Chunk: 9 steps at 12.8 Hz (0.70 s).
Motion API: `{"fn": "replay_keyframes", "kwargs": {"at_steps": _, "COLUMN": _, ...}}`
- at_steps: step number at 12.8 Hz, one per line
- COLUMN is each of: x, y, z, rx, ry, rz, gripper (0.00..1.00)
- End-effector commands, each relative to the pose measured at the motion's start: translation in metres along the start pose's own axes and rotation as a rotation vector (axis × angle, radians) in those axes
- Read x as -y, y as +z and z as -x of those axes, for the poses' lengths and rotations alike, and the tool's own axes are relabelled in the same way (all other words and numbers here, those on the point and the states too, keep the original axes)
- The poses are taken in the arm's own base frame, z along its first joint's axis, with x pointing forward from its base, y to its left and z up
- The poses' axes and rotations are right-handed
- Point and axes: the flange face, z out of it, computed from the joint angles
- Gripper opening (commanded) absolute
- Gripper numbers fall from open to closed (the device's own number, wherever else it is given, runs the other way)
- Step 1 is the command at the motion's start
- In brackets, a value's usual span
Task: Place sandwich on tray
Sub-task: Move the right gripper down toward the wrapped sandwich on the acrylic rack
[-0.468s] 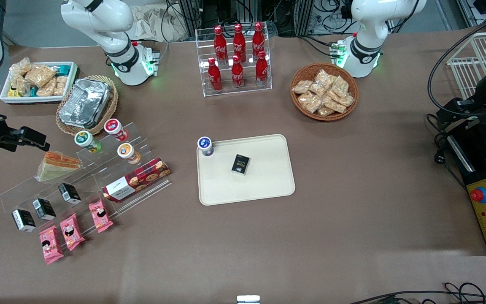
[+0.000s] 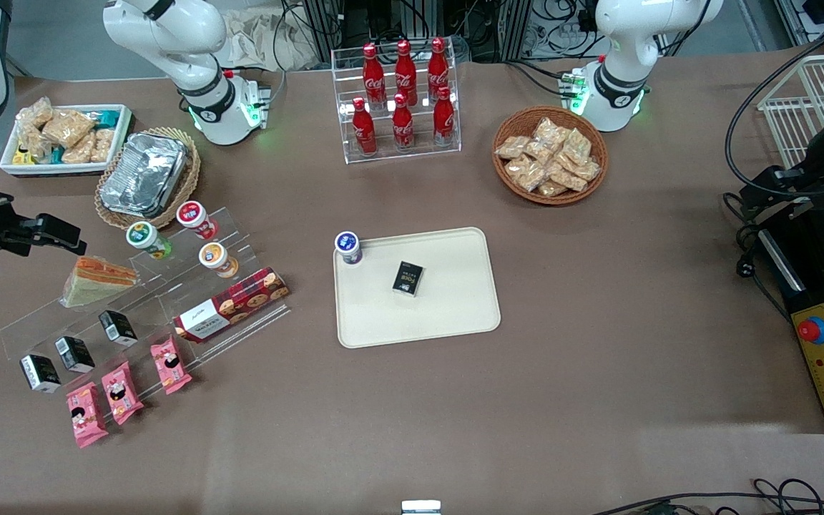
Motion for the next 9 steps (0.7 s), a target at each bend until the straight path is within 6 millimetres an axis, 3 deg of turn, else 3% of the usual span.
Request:
{"fn": "replay_keyframes", "kwargs": {"at_steps": 1, "x": 0.004, "y": -0.004, "z": 0.003, "rx": 0.01, "ry": 0.006, "rz": -0.013, "gripper": 0.99}}
{"fn": "replay_keyframes", "kwargs": {"at_steps": 3, "x": 0.0, "y": -0.003, "z": 0.003, "rx": 0.01, "ry": 0.057, "rz": -0.014, "gripper": 0.98}}
{"fn": "replay_keyframes", "kwargs": {"at_steps": 9, "x": -0.013, "y": 0.017, "z": -0.012, "rx": 0.013, "ry": 0.662, "rz": 0.035, "gripper": 0.98}}
